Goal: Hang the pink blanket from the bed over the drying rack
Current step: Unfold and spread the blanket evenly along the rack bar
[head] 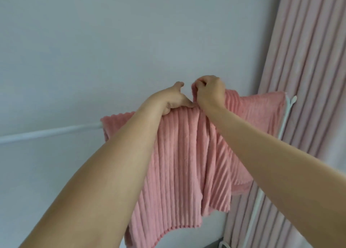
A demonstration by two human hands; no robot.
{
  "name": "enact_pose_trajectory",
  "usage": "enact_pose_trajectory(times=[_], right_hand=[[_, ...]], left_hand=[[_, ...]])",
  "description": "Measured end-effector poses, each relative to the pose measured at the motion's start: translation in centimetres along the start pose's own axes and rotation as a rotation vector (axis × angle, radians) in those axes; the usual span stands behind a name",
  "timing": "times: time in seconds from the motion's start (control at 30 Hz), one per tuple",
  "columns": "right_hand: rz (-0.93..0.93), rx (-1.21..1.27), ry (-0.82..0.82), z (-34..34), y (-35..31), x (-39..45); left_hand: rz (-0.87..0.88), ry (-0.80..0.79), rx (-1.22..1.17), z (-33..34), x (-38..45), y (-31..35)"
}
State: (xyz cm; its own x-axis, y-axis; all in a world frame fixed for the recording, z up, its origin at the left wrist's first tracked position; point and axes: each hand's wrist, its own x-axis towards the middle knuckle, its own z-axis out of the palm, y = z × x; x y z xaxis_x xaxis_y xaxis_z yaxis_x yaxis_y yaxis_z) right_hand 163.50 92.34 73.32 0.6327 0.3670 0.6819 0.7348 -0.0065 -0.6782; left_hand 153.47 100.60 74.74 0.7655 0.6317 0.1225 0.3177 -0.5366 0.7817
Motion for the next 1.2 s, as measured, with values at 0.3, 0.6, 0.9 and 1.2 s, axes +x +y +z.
enact_pose_trajectory(times=[0.3,0.6,0.9,1.2], right_hand=[[-0.063,-0.002,-0.051,1.8,-0.6,-6.9],[-0.025,-0.109,0.05,3.0,0.0,-8.7],[-0.022,0.15,0.133,2.1,-9.7,-10.3],[-0.093,0.147,0.025,9.2,-22.2,-17.5]], left_hand=[[0.181,0.539,0.02,0.7,-1.0,-0.9],[0.31,0.654,0.615,-4.3,-6.7,-2.9],[0.283,0.662,0.743,-9.6,-11.3,-5.2],[0.059,0.568,0.816,-17.9,-16.6,-11.1]])
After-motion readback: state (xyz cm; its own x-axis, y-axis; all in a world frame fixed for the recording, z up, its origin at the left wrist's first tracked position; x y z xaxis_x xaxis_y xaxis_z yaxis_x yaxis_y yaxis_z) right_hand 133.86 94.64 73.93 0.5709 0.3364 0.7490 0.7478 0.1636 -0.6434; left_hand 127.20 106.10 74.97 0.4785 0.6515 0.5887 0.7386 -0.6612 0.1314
